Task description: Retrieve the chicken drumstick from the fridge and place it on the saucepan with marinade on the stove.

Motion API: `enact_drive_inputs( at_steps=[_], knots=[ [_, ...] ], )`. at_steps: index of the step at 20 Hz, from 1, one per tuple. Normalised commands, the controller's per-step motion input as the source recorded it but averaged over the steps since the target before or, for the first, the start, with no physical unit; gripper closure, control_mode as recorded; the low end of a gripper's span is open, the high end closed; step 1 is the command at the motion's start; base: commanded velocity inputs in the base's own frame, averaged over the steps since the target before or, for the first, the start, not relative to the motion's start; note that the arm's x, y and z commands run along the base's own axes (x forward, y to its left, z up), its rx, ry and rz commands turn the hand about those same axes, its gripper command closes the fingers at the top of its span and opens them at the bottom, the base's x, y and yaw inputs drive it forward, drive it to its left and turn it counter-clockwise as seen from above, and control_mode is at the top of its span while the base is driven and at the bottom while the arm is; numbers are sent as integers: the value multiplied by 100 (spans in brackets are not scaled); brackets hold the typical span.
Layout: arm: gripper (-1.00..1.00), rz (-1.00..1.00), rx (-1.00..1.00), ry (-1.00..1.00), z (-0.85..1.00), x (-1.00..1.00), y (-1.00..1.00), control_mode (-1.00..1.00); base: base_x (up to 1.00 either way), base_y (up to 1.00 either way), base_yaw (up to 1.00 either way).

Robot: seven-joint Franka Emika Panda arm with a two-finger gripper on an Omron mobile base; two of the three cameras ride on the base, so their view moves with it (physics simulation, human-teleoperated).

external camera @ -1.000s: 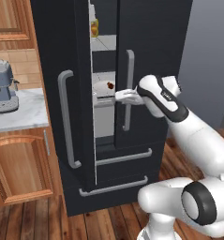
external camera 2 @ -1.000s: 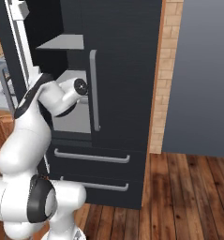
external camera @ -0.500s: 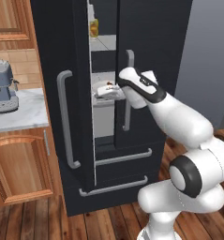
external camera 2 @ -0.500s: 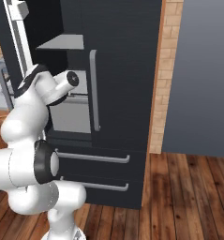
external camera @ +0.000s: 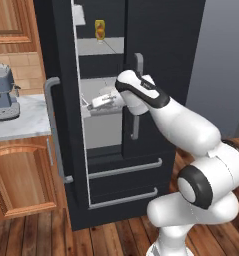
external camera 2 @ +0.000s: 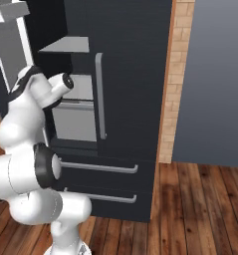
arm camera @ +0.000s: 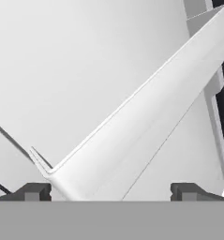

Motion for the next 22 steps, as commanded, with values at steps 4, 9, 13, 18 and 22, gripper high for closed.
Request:
enact_drive_inputs(
  at_steps=[4,9,13,18,22],
  knots=[
    [-100,0,6,0,-27,0,100,-100,0,0,0],
    [-100,-6,8,0,-26,0,73,-100,0,0,0],
    [-100,-7,0,0,0,-15,-43,-100,0,0,0],
    [-100,-36,-2,0,12,-47,-100,-100,0,0,0],
    [-100,-47,-14,0,14,-40,-100,-100,0,0,0]
  ],
)
